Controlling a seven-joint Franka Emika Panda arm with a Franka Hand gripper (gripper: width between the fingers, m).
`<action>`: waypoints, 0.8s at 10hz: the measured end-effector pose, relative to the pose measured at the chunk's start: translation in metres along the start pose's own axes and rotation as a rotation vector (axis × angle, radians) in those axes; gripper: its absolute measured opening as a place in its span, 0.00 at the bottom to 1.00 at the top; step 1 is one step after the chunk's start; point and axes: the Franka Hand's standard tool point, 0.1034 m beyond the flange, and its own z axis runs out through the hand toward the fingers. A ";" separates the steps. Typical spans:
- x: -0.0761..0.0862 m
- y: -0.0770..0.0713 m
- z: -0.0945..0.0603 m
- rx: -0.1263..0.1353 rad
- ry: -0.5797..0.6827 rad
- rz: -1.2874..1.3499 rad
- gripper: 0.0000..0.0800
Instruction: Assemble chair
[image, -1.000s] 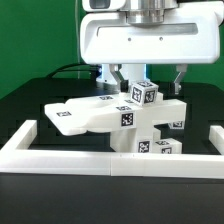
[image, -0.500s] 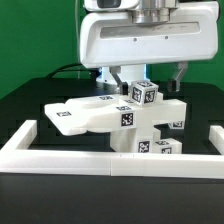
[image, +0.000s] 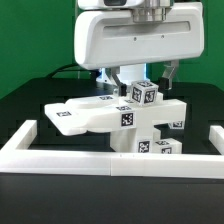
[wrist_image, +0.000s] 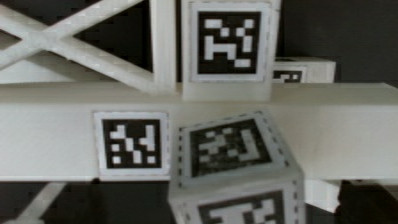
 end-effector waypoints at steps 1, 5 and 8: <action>0.000 0.000 0.000 0.000 -0.001 0.001 0.78; 0.000 0.000 0.000 0.000 -0.001 0.001 0.36; 0.000 0.000 0.000 0.001 0.000 0.043 0.36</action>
Offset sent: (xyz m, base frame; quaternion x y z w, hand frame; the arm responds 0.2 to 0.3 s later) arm 0.0000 0.0000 0.0000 0.0000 0.0000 0.0000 1.0000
